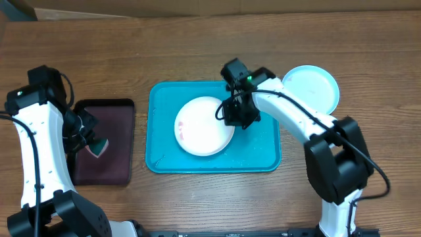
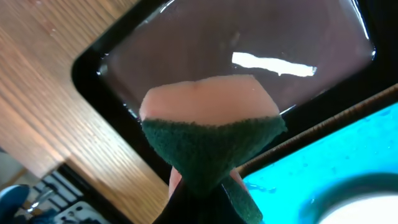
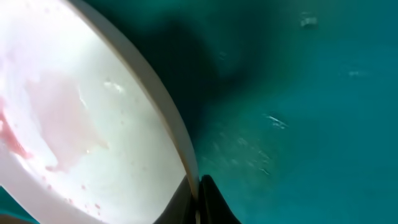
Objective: Clean dirty plates on tray and stack at the side
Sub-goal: 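Lift the white plate with the right gripper and carry it right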
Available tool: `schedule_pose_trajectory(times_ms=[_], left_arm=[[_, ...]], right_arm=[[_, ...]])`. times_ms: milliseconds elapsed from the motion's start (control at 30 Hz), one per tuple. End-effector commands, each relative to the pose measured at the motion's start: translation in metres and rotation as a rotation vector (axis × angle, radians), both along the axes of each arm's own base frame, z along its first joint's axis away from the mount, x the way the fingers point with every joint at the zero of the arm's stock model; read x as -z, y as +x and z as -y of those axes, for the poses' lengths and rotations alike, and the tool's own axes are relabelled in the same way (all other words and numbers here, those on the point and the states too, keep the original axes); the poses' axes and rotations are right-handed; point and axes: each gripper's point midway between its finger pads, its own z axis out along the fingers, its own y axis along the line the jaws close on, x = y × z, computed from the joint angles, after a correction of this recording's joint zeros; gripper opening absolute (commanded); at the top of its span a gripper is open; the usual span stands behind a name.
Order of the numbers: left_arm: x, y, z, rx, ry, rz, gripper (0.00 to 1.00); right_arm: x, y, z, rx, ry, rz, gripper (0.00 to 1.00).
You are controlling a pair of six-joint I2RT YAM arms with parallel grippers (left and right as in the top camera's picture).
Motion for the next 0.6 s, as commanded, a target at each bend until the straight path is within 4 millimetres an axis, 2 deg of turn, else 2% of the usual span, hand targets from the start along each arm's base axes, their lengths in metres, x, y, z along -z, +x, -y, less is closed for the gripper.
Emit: schedule_pose_trajectory(times_ms=[0, 133, 333, 433, 567], left_arm=[[0.008, 0.002, 0.006, 0.014, -0.07, 0.018, 0.04], [0.012, 0.003, 0.008, 0.019, -0.084, 0.027, 0.04], [0.012, 0.005, 0.014, 0.034, -0.118, 0.04, 0.04], [0.012, 0.006, 0.016, 0.047, -0.131, 0.044, 0.04], [0.012, 0.006, 0.016, 0.047, -0.131, 0.044, 0.04]], right_arm=[[-0.076, 0.026, 0.018, -0.031, -0.161, 0.284, 0.04], [-0.129, 0.026, 0.039, -0.06, -0.407, 0.456, 0.04], [-0.2, 0.02, 0.04, -0.127, -0.704, 0.73, 0.04], [-0.219, 0.009, 0.029, -0.261, -0.835, 0.814, 0.04], [-0.227, -0.006, 0.016, -0.403, -0.915, 0.839, 0.04]])
